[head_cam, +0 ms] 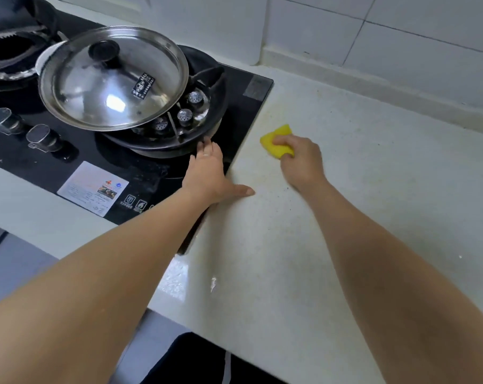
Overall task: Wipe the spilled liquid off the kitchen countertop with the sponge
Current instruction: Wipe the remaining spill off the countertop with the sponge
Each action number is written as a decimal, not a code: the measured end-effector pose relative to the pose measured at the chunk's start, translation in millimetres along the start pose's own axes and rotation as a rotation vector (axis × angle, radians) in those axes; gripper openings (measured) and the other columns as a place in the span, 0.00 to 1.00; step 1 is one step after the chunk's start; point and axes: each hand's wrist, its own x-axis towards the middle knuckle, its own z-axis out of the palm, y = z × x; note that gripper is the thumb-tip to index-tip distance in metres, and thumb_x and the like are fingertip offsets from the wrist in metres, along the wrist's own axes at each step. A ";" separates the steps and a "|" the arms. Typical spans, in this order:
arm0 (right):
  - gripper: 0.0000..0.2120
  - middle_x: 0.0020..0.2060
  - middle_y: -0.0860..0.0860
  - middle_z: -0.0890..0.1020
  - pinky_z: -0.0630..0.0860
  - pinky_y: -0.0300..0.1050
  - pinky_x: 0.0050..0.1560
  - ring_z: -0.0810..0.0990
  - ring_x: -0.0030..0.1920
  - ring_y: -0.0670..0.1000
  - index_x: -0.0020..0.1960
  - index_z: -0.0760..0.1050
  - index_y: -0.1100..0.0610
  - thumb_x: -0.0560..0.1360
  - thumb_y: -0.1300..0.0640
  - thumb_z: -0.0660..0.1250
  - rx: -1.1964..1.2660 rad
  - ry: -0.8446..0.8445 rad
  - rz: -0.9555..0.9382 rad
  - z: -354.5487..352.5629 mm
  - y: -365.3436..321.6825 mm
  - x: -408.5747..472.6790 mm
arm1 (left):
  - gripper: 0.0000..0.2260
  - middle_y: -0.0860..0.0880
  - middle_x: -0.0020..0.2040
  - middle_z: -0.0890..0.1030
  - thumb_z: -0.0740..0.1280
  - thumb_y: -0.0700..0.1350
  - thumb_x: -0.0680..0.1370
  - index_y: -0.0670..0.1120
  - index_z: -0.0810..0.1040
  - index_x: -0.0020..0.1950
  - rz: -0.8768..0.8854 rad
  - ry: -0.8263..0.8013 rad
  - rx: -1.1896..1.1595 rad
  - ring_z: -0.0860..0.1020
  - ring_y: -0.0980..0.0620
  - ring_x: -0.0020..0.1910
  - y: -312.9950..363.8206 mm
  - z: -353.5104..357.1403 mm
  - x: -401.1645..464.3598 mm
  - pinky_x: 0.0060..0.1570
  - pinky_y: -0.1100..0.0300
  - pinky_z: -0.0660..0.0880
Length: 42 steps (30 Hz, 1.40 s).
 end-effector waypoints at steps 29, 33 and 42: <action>0.18 0.56 0.58 0.77 0.66 0.37 0.55 0.72 0.60 0.58 0.54 0.77 0.58 0.68 0.70 0.61 0.016 0.179 0.215 22.7 -19.6 -102.9 | 0.32 0.41 0.78 0.42 0.57 0.49 0.82 0.37 0.43 0.77 0.195 -0.038 0.127 0.42 0.44 0.77 -35.5 6.3 -17.4 0.74 0.51 0.45; 0.17 0.54 0.55 0.78 0.63 0.38 0.52 0.70 0.56 0.58 0.54 0.77 0.60 0.67 0.70 0.62 -0.047 0.116 0.094 43.1 -37.8 -126.3 | 0.32 0.41 0.78 0.43 0.57 0.49 0.82 0.37 0.44 0.77 0.205 -0.028 0.126 0.43 0.43 0.77 -36.0 6.7 -16.2 0.74 0.51 0.45; 0.15 0.48 0.55 0.80 0.63 0.40 0.47 0.71 0.47 0.57 0.48 0.78 0.60 0.64 0.64 0.60 -0.006 0.079 0.038 47.9 -37.9 -169.2 | 0.28 0.39 0.78 0.45 0.53 0.50 0.83 0.36 0.49 0.76 0.244 -0.082 0.053 0.44 0.43 0.77 -31.6 4.0 -30.1 0.74 0.49 0.47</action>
